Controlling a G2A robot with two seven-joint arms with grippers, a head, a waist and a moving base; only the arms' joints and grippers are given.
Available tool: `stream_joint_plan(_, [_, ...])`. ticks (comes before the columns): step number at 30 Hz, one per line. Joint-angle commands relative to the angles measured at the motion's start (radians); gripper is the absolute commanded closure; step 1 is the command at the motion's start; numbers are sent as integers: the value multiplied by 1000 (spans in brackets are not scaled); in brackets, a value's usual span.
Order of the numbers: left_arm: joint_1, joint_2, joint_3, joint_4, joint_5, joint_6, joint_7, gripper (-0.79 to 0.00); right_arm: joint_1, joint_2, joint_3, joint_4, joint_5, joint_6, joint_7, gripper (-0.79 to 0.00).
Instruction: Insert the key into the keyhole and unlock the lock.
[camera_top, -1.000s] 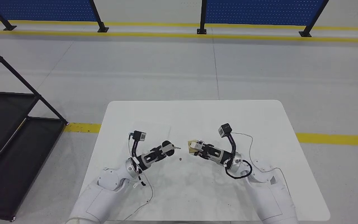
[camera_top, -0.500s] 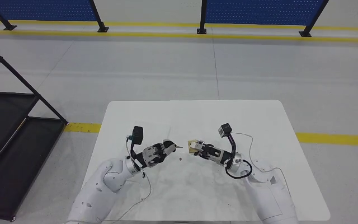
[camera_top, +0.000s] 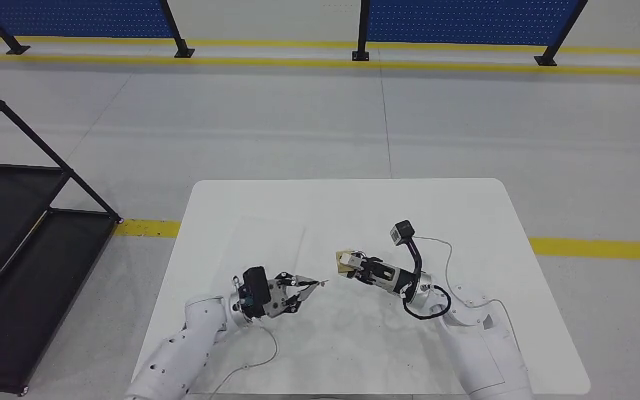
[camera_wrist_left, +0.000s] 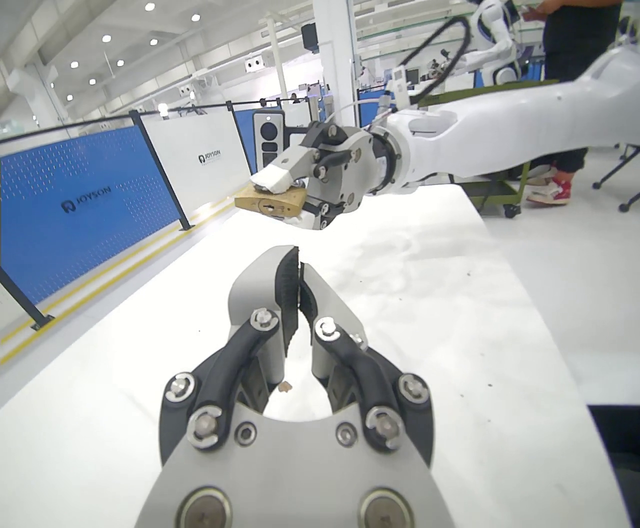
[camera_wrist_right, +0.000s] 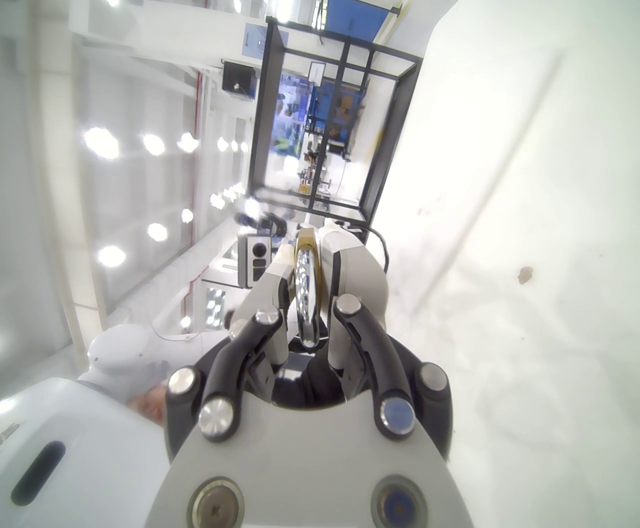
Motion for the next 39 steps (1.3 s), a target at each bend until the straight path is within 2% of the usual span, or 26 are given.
stream_joint_plan(1, [-12, 5, 9, 17, 60, 50, 83, 0, 0, 0, 0, 0, 0, 0, 0, 0])
stream_joint_plan(4, [-25, 10, 15, 38, 91, 93, 141, 0, 0, 0, 0, 0, 0, 0, 0, 0])
stream_joint_plan(16, [-25, 10, 15, 38, 91, 93, 141, 0, 0, 0, 0, 0, 0, 0, 0, 0])
stream_joint_plan(17, [-28, 10, 13, 30, 107, 119, 120, 0, 0, 0, 0, 0, 0, 0, 0, 0])
stream_joint_plan(20, [-31, 14, 23, 14, 180, 216, 111, 0, 0, 0, 0, 0, 0, 0, 0, 0])
stream_joint_plan(22, [-42, 23, 23, 11, 334, 370, 113, 0, 0, 0, 0, 0, 0, 0, 0, 0])
stream_joint_plan(27, [-73, 34, 20, 52, 477, 581, 178, 0, 0, 0, 0, 0, 0, 0, 0, 0])
stream_joint_plan(31, [-99, 47, 8, 64, 632, 804, 229, 0, 0, 0, 0, 0, 0, 0, 0, 0])
stream_joint_plan(39, [-149, 65, -11, 90, 752, 1040, 354, 0, 0, 0, 0, 0, 0, 0, 0, 0])
